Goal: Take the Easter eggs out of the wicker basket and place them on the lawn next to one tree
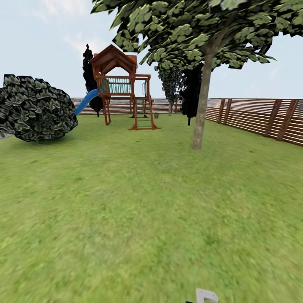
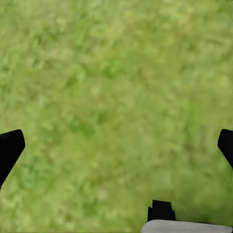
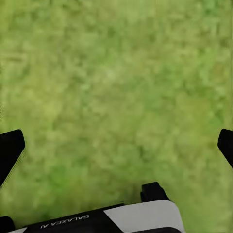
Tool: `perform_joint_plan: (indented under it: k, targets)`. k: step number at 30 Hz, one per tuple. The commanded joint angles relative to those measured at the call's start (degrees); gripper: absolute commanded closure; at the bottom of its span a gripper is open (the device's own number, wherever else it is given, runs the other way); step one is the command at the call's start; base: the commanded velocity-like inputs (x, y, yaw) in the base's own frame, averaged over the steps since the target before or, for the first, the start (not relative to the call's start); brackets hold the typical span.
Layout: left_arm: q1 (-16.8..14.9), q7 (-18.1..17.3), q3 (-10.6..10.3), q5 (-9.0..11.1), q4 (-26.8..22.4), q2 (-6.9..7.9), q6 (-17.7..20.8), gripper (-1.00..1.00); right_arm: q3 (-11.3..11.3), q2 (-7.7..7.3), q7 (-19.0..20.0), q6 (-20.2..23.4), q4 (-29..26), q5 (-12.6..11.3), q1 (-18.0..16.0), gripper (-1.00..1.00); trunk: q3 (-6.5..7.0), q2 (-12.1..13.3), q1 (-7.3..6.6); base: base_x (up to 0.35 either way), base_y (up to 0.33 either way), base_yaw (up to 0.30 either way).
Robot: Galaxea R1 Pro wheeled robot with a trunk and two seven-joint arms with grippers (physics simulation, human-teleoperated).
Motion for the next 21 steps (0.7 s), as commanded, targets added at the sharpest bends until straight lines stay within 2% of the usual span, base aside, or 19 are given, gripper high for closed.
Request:
perform_joint_plan:
  k: [1,21]
  targets:
    - [0.0,0.2,-0.1,0.0,0.1,0.0,-0.2,-1.0,-0.1,0.03,-0.2,0.2,-0.1,-0.4,0.0,-1.0,-0.08,0.0,0.04,0.322,0.0,0.0]
    - [0.0,0.2,-0.2,0.0,0.1,0.0,-0.3,-1.0,-0.1,0.03,-0.2,0.2,-0.1,-0.4,0.0,-1.0,-0.08,0.0,0.04,0.322,0.0,0.0]
